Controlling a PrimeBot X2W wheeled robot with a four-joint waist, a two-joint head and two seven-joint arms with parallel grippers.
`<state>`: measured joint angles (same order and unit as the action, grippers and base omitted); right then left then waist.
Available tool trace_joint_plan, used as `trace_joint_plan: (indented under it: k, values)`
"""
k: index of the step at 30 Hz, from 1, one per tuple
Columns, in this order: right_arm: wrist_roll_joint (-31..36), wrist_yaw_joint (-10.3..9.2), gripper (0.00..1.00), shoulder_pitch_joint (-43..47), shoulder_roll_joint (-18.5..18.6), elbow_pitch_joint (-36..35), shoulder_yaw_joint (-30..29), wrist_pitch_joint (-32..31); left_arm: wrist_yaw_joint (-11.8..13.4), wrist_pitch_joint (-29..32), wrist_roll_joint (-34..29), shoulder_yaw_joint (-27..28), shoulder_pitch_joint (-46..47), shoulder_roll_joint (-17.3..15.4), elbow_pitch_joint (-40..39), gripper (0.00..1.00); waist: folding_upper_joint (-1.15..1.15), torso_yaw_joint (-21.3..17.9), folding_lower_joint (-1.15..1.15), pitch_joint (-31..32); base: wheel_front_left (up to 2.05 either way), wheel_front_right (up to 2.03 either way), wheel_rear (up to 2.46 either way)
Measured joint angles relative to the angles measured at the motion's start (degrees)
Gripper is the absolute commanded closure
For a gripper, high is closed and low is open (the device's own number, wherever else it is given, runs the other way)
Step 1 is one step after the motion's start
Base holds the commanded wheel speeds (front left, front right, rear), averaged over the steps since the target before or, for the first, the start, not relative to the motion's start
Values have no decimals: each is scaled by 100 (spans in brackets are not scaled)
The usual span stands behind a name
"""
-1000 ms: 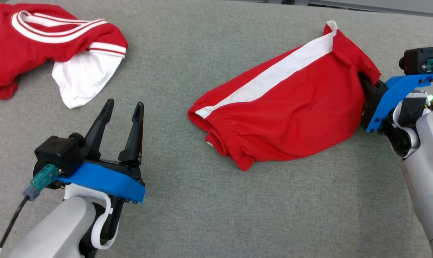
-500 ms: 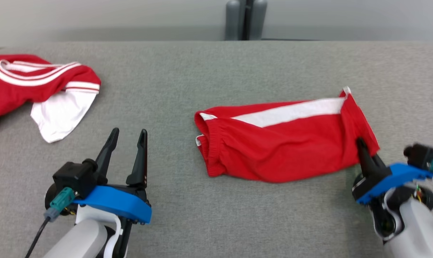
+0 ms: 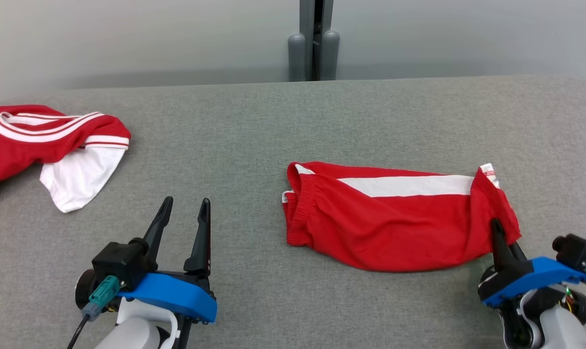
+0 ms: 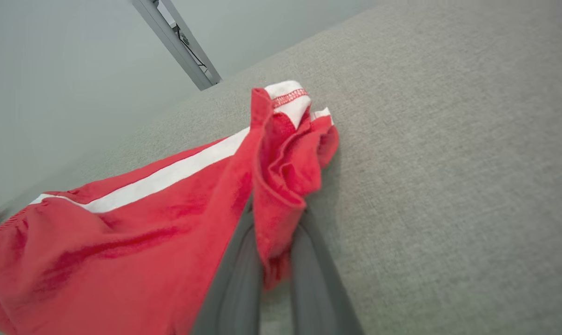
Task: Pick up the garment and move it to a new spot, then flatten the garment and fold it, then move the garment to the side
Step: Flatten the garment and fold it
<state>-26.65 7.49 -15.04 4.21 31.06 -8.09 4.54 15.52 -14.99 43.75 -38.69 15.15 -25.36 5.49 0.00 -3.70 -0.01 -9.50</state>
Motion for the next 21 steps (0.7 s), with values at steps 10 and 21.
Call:
trace_joint_plan:
  k: [10, 21]
  values:
    - [486, 0, 100, -1026, -109, -326, 1178, -386, -87, 0, -100, 209, -36, 178, 70, 0, 0, 289, 1, -19, 0, 0, 0]
    - [280, 0, 100, -1632, -144, 599, 3317, -421, -236, 0, -200, 314, -71, 344, 193, 0, 0, 614, 1, -8, 0, 0, 0]
